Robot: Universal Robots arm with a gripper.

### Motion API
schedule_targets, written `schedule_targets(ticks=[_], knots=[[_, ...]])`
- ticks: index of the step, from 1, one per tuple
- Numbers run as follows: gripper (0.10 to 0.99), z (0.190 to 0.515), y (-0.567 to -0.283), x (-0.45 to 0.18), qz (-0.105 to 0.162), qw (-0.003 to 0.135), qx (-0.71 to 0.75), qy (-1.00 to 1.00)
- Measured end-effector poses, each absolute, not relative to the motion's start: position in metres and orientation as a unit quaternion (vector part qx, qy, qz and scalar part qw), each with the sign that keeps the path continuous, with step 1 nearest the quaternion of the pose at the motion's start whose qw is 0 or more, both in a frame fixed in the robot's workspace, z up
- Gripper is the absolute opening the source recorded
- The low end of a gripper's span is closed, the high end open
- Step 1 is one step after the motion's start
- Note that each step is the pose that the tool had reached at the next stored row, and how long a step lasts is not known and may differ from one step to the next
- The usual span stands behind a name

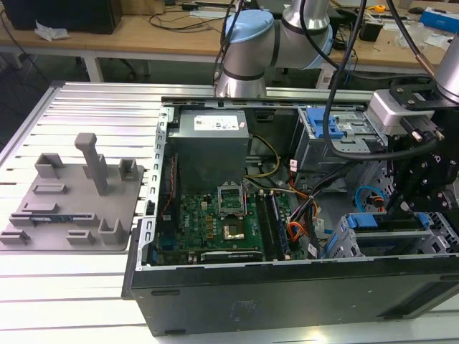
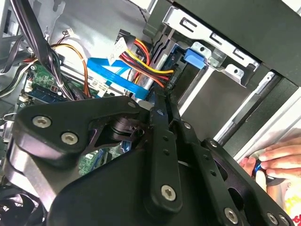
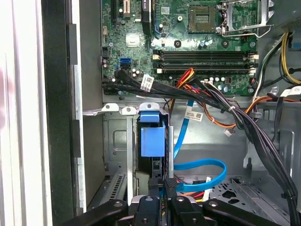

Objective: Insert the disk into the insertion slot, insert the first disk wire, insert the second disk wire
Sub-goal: 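Insert the second disk wire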

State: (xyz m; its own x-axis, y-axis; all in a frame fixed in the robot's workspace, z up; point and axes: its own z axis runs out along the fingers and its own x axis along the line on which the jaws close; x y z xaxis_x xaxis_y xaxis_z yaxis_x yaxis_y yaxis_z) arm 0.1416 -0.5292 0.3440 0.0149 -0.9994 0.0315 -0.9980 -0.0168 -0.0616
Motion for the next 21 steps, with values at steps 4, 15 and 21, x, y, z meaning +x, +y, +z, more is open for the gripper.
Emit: schedule_targets(ticks=[4,15,21], knots=[[0.161,0.341,-0.529,0.142,-0.033,0.011,-0.712,0.701],[0.42,0.352,-0.528,0.139,-0.033,0.011,-0.713,0.701],[0.216,0.376,-0.525,0.138,-0.037,0.009,-0.713,0.7]])
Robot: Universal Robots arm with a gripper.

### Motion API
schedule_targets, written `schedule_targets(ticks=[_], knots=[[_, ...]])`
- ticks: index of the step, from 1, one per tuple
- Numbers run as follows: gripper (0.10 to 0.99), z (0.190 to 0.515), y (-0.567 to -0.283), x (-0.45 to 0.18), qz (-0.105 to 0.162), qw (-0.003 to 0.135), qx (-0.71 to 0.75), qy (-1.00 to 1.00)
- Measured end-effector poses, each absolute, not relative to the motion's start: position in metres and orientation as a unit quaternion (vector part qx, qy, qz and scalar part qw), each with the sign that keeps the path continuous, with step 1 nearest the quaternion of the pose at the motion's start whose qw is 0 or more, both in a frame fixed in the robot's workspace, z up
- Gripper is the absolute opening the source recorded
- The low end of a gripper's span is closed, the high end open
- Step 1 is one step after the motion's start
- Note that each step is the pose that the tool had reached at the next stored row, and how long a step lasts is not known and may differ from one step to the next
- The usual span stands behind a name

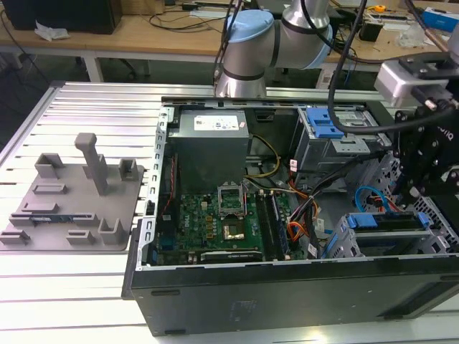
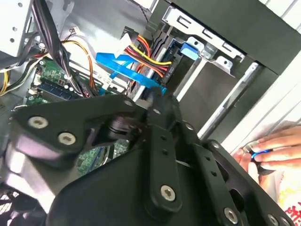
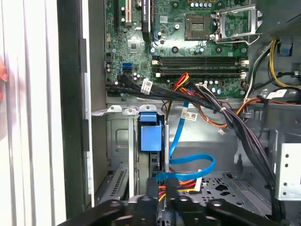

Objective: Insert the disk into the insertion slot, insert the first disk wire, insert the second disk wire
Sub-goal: 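Insert the second disk wire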

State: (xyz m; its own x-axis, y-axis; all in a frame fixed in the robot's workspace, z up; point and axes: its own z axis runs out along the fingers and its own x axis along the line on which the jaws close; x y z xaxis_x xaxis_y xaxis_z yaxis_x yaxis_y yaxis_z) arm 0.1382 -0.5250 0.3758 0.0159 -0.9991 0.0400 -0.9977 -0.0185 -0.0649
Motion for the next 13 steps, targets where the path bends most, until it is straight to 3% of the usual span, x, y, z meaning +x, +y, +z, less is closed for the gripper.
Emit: schedule_targets(ticks=[2,13], knots=[[0.106,0.3766,-0.5244,0.1381,-0.038,0.008,-0.713,0.7],[0.106,0.3766,-0.5237,0.1381,-0.04,0.006,-0.713,0.7]])
